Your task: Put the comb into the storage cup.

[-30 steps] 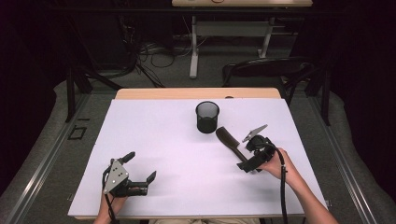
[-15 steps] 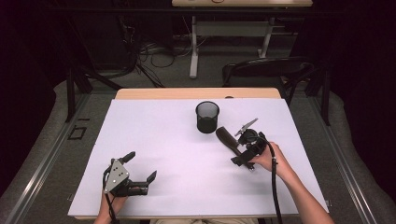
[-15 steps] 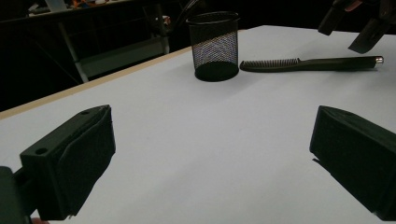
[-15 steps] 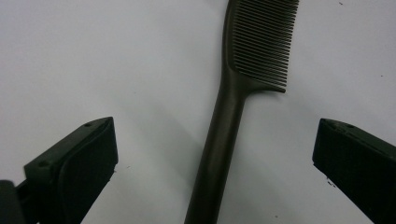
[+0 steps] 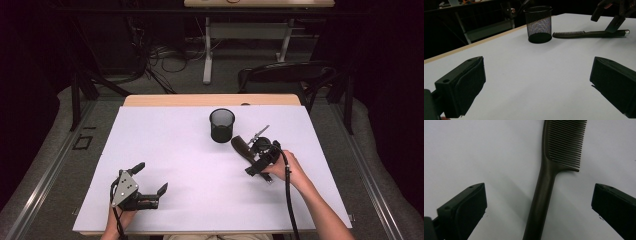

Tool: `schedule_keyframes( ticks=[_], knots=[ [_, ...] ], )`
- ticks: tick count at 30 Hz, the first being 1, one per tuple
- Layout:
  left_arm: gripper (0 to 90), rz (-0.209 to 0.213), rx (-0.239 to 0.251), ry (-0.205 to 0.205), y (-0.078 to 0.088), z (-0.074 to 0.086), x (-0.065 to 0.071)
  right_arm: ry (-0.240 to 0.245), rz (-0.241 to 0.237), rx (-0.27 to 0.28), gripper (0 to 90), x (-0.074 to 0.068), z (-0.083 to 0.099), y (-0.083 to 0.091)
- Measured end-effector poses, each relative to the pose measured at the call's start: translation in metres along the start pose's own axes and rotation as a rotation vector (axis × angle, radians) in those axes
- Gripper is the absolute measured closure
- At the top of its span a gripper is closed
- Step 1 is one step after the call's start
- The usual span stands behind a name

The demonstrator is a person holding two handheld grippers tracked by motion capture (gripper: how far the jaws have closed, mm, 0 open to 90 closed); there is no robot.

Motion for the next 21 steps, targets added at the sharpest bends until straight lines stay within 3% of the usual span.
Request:
schedule_keyframes(
  ticks=[8,14,17,21],
  knots=[
    [0.1,0.001,0.001,-0.003,-0.0004,-0.0004,0.0000,-0.012,-0.003,-0.010,3.0,-0.0020,-0.0044,-0.0006],
    [0.1,0.002,0.003,0.002,-0.0004,-0.0008,0.0002,-0.037,-0.002,-0.010,26.6,0.0016,-0.0048,-0.0020],
    [0.1,0.003,0.005,0.003,-0.0004,-0.0011,0.0004,-0.044,-0.030,-0.011,38.1,0.0023,-0.0062,-0.0017],
    [0.1,0.007,0.006,0.001,-0.0011,-0.0014,0.0004,-0.056,-0.030,-0.044,51.5,0.0047,-0.0066,-0.0028]
  ],
)
Point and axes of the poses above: each handheld gripper's, and its own axes: y roughly backward along the jaws, z roughly out of its underside, x roughly to its right, the point moved 8 cm from there along -y, roughly forward along the jaws, and after that the axes turned 1 degree about -y, right-handed, at the moved point
